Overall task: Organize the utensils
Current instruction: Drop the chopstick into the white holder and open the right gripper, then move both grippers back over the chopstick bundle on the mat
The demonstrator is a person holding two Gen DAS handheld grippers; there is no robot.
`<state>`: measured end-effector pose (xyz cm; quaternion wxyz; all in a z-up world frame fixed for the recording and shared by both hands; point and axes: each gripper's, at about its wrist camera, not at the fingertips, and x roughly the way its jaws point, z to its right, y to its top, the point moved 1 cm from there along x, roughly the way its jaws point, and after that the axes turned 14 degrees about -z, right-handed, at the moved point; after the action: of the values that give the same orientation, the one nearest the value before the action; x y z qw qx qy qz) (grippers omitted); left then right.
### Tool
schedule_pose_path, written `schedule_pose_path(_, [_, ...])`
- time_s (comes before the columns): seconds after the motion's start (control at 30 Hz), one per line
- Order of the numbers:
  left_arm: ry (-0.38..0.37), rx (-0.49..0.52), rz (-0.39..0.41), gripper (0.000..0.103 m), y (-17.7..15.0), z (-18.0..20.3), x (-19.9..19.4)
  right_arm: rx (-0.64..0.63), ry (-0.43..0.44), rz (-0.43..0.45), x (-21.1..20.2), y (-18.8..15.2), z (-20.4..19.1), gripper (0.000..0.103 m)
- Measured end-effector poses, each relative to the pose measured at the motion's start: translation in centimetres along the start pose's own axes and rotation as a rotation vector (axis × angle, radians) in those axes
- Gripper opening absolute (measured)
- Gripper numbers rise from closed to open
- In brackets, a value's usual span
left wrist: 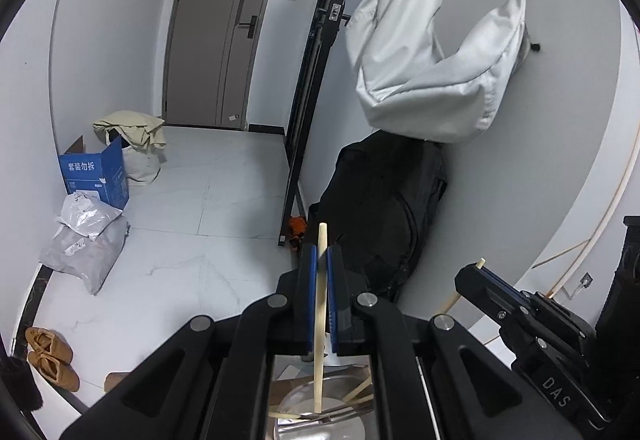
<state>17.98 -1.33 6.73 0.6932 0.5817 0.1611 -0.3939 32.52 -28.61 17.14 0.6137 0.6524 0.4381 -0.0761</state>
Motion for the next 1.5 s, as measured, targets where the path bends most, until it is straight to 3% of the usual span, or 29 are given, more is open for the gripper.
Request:
schedule_pose_path(0.5, [0.008, 0.057, -0.072, 0.001, -1.2, 0.6, 2.3, -0.058, 0.007, -0.101, 3.1, -3.1, -0.1, 0.004])
schedule_pose_path(0.7, [-0.045, 0.027, -0.135, 0.001, -1.4, -0.4, 2.1, -0.027, 0.029, -0.162, 4.0, -4.0, 0.3, 0.007])
schedule_pose_path(0.73, [-0.047, 0.024, -0.152, 0.003, -1.3, -0.4, 2.0, -0.019, 0.031, -0.173, 4.0, -4.1, 0.4, 0.012])
schedule_pose_path(0.8, [-0.028, 0.022, -0.177, 0.019, -1.2, -0.3, 1.8, 0.004, 0.048, -0.183, 3.9, -4.3, 0.7, 0.017])
schedule_pose_path(0.83, [-0.027, 0.019, -0.176, 0.032, -1.3, -0.3, 1.6, 0.016, 0.048, -0.182, 3.7, -4.4, 0.8, 0.021])
schedule_pose_path(0.87, [-0.035, 0.010, -0.161, 0.039, -1.3, -0.4, 1.0, 0.029, 0.042, -0.176, 3.2, -4.5, 1.0, 0.029])
schedule_pose_path(0.97, [-0.005, -0.004, -0.124, 0.047, -1.6, -0.6, -0.5, 0.069, 0.043, -0.152, 1.9, -4.5, 1.5, 0.036])
schedule_pose_path(1.1, [0.023, -0.029, -0.104, 0.049, -2.2, -0.5, -2.3, 0.090, 0.030, -0.128, -0.1, -4.6, 1.6, 0.041])
schedule_pose_path(1.17, [0.045, -0.029, -0.093, 0.057, -2.7, 0.0, -3.2, 0.086, 0.028, -0.107, -1.5, -4.7, 1.0, 0.047])
schedule_pose_path(1.5, [0.122, -0.011, -0.014, 0.072, -5.0, 1.9, -7.1, 0.052, 0.029, -0.018, -7.0, -6.2, -3.1, 0.067])
